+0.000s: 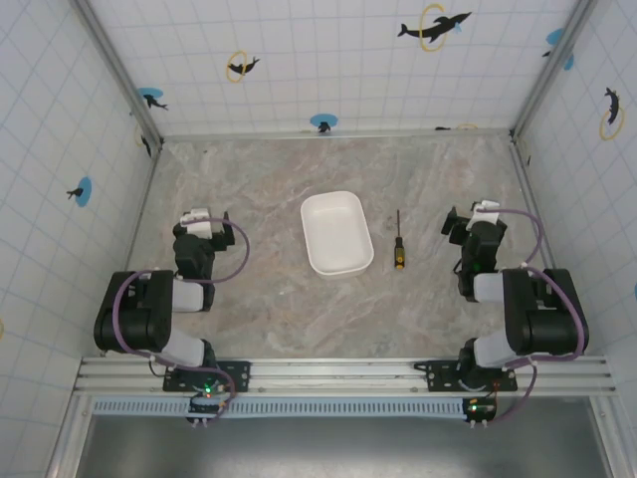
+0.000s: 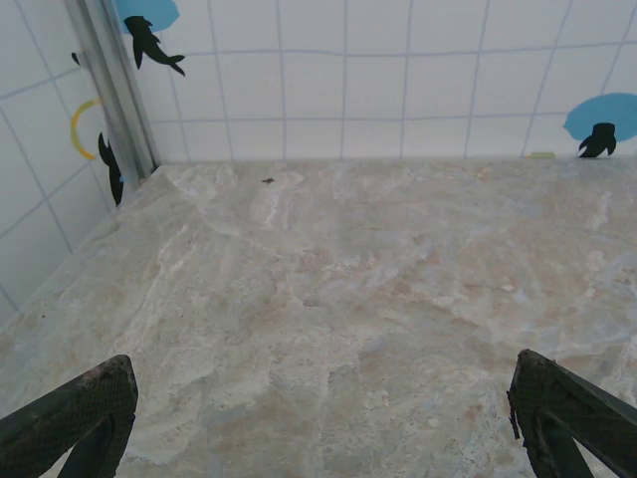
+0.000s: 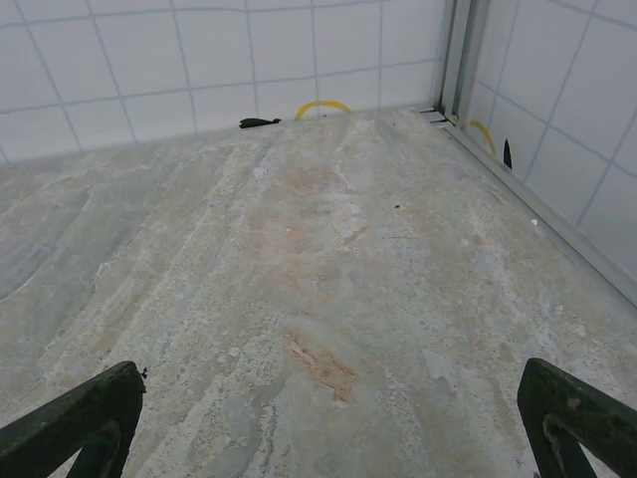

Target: Put the screwdriver in the bin

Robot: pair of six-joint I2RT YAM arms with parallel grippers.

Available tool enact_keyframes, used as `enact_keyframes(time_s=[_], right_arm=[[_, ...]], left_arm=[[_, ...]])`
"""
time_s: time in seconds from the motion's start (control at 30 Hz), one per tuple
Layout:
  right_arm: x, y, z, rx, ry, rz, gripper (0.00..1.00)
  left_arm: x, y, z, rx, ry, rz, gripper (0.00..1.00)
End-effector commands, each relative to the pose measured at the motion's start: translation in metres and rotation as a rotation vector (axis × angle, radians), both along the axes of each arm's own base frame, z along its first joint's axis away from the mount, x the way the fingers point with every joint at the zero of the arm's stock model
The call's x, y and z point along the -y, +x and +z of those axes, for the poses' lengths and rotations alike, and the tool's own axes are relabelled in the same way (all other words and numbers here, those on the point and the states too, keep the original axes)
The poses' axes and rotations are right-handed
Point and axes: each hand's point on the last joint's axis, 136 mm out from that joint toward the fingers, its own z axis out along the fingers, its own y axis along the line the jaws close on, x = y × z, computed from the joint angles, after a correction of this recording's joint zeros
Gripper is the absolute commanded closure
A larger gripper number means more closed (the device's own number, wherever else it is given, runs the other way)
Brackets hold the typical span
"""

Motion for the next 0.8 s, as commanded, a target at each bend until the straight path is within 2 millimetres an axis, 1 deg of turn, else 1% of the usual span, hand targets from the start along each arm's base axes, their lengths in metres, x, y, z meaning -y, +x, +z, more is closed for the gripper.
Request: enact_keyframes(time_s=[0.0,0.33,0.43,0.53,0.6,0.67,0.7,0.77], right_arm=[[0.0,0.003,0.01,0.043,-0.004,-0.002,0.01],[0.0,0.003,0.011,0.043,-0.008,-0.004,0.01],[0.001,0.004,0.017,0.032,-0.02,-0.029,0.01],[0.003,0.004,0.028,0.008,-0.035,-0.054,0.01],[-0.001,0.003,0.034,-0.018,-0.039,-0.049,0.01],[-0.006,0.003,0.042,-0.053,-0.018,-0.046,0.01],[-0.01,0.003,0.046,-0.064,-0.002,-0.034,0.01],[-0.022,0.001,0.052,-0.118,0.032,0.009,0.01]], left_arm=[[-0.001,0.003,0.003,0.01,-0.003,0.004,0.03],[-0.001,0.003,0.003,0.01,-0.003,0.003,0.02],[-0.002,0.003,0.003,0.009,-0.003,0.004,0.03],[-0.002,0.003,0.003,0.01,-0.002,0.004,0.02],[0.0,0.004,0.005,0.012,0.0,-0.007,0.02],[0.008,0.01,0.006,-0.025,0.015,-0.049,0.02],[0.009,0.012,0.01,-0.042,0.022,-0.055,0.02],[0.013,0.014,0.023,-0.047,0.032,-0.063,0.02]])
